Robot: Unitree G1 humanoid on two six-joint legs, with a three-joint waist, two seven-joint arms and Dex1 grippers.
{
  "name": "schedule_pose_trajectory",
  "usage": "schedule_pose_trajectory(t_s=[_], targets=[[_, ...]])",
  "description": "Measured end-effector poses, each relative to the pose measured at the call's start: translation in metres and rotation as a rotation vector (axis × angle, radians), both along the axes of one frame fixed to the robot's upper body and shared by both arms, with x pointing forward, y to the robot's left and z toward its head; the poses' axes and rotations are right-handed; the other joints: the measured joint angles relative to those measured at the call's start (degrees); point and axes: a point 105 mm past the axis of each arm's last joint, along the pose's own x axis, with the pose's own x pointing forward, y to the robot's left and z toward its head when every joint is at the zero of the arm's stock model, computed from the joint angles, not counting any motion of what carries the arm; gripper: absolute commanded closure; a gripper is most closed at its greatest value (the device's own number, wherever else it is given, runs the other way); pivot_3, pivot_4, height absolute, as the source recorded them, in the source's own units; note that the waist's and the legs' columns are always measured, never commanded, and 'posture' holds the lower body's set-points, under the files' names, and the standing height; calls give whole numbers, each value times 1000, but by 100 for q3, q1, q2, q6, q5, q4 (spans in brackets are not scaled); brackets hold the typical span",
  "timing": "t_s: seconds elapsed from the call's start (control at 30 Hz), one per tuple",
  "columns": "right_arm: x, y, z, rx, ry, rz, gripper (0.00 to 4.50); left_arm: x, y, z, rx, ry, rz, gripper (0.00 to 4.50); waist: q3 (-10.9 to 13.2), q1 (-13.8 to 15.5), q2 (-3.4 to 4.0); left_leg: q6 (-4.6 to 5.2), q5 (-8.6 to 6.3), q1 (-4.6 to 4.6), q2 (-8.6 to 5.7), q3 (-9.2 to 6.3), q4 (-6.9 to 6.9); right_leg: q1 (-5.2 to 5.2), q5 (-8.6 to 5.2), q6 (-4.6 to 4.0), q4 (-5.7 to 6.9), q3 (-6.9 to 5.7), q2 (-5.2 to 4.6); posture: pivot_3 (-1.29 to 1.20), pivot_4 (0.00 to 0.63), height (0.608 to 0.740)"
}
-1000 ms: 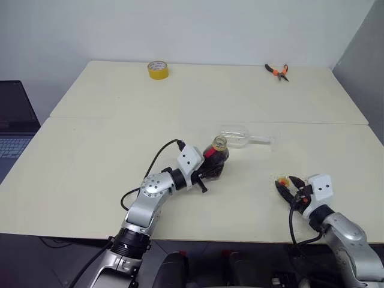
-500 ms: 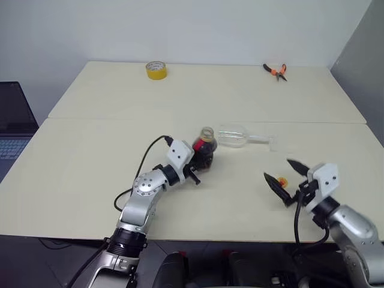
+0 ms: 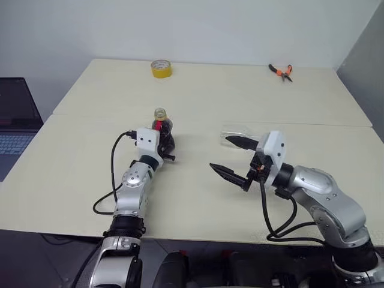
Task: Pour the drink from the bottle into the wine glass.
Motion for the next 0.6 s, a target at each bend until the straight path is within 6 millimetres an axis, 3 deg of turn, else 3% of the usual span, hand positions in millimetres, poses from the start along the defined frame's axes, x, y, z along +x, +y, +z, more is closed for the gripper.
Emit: schedule_pose_trajectory(t_s=[0.23, 0.6], targets=[[-1, 7, -2, 21, 10, 18, 0, 7, 7, -1, -44, 2, 33, 3869, 0, -18, 0, 0, 0, 9, 2, 1, 2, 1, 0, 0, 15, 0, 1, 0, 150, 740], [-2, 7, -6, 18, 22, 20, 0, -5, 16, -15, -61, 14, 64, 276, -1, -25, 0, -1, 0, 9, 3, 3, 1, 0, 0, 0, 14, 5, 0, 0, 150, 740]])
